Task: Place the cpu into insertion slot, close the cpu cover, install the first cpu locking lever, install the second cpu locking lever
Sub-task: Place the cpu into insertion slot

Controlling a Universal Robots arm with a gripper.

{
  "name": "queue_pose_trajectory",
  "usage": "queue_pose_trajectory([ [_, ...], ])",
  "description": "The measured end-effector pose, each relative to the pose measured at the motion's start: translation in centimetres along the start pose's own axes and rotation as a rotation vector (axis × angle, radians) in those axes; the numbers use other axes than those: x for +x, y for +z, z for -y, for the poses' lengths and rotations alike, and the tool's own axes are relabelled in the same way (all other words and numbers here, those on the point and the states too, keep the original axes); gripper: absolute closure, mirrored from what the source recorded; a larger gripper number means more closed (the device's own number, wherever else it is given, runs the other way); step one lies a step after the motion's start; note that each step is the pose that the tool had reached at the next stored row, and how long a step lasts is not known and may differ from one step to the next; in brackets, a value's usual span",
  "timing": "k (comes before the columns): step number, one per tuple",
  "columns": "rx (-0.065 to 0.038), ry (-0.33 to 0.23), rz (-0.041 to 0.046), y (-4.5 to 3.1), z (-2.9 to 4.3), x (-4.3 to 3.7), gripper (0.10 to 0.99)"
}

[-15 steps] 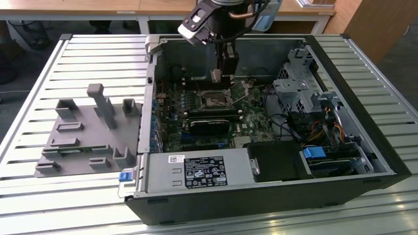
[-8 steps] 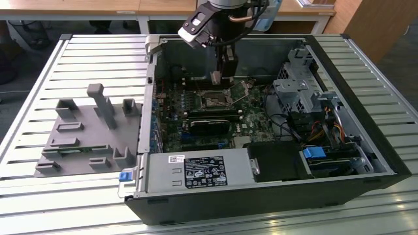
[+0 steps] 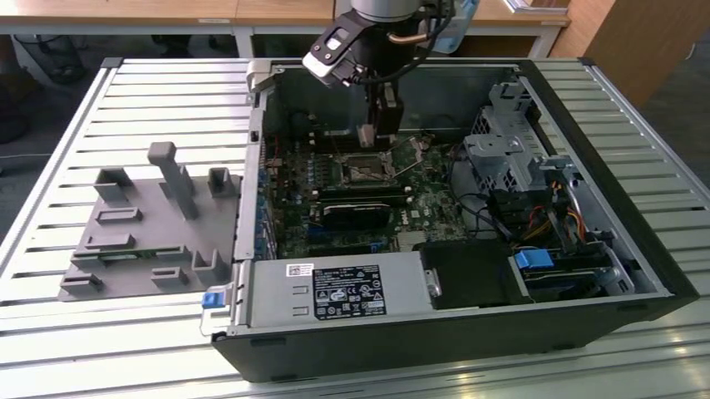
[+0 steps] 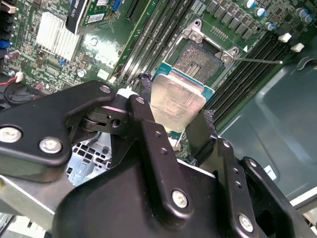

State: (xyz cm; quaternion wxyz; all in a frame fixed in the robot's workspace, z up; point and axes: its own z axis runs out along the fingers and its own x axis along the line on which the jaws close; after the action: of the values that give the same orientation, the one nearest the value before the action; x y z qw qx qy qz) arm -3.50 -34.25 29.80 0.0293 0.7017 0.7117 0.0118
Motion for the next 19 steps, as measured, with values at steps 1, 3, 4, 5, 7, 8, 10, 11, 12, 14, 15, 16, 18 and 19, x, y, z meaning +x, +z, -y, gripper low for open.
queue_pose_trajectory([
  [1,0.000,0.000,0.0000,0.09,0.00,0.00,0.557],
  [3,0.000,0.000,0.0002,0.27,0.01,0.01,0.557],
  [4,0.000,0.000,0.0002,0.36,0.02,0.02,0.557],
  [5,0.000,0.000,0.0003,0.44,0.02,0.02,0.557],
  [7,0.000,0.000,0.0004,0.62,0.03,0.04,0.557],
  [8,0.000,0.000,0.0005,0.71,0.04,0.05,0.557],
  [10,0.000,0.000,0.0006,0.91,0.05,0.08,0.557],
  [11,0.000,0.000,0.0007,1.00,0.06,0.10,0.557],
  [12,0.000,0.000,0.0008,1.09,0.06,0.13,0.557],
  [14,0.000,0.000,0.0011,1.25,0.07,0.22,0.557],
  [15,0.000,0.000,0.0009,1.33,0.07,0.24,0.557],
  [16,0.000,0.000,0.0008,1.41,0.07,0.26,0.557],
  [18,0.000,0.001,0.0010,1.54,0.08,0.29,0.557],
  [19,0.000,0.001,0.0010,1.59,0.09,0.29,0.557],
])
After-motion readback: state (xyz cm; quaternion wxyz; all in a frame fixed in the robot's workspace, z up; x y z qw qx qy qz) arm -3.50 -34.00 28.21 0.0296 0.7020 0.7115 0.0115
